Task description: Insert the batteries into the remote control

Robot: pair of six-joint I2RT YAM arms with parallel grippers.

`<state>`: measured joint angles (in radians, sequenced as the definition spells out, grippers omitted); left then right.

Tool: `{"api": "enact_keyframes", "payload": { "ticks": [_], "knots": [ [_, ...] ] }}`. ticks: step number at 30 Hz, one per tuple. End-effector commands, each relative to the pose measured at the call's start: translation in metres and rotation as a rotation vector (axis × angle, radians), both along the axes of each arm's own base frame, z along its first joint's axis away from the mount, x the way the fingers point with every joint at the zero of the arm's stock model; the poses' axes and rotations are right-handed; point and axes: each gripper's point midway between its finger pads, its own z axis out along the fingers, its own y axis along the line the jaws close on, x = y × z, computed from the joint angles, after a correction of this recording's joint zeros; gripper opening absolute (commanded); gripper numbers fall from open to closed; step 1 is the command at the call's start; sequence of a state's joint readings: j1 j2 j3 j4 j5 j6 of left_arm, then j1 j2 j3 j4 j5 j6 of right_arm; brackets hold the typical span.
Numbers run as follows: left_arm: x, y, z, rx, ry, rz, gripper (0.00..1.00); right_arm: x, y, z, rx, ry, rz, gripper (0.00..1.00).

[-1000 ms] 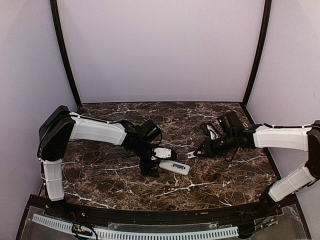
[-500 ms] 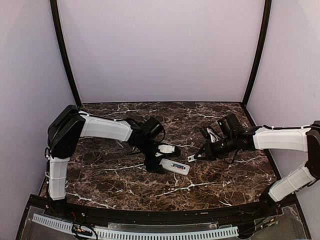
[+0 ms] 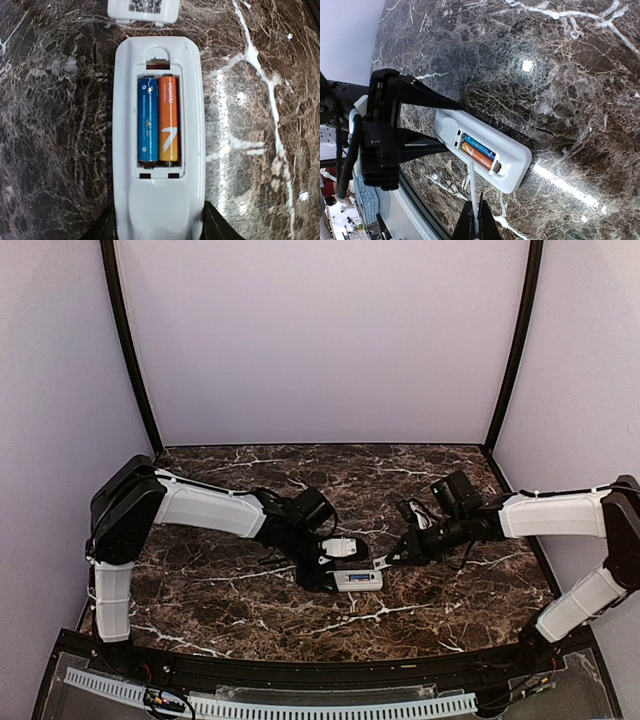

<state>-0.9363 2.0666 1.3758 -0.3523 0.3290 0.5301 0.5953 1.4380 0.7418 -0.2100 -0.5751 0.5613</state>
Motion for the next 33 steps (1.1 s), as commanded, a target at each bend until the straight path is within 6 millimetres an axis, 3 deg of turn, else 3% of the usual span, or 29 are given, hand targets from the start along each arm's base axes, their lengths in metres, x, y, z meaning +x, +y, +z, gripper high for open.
{"api": "enact_keyframes", "payload": {
  "ticks": [1,5,9,16,27,33],
  "knots": [
    [-0.033,0.035,-0.036,0.159,0.162,0.179,0.49,0.006,0.010,0.006,0.031,0.007,0.019,0.00],
    [-0.046,0.039,-0.038,0.150,0.216,0.237,0.57,0.011,0.016,0.005,0.027,0.012,0.047,0.00],
    [-0.045,0.041,-0.034,0.110,0.202,0.268,0.64,0.009,0.025,0.003,0.062,0.048,0.090,0.00],
    [-0.055,0.051,-0.037,0.104,0.214,0.269,0.70,0.001,0.034,-0.004,0.102,0.134,0.122,0.00],
    [-0.063,0.053,-0.039,0.078,0.241,0.269,0.67,-0.008,0.050,-0.023,0.094,0.229,0.101,0.00],
    [-0.066,0.052,-0.039,0.073,0.244,0.263,0.64,-0.007,0.056,-0.024,0.110,0.244,0.063,0.00]
  ]
}}
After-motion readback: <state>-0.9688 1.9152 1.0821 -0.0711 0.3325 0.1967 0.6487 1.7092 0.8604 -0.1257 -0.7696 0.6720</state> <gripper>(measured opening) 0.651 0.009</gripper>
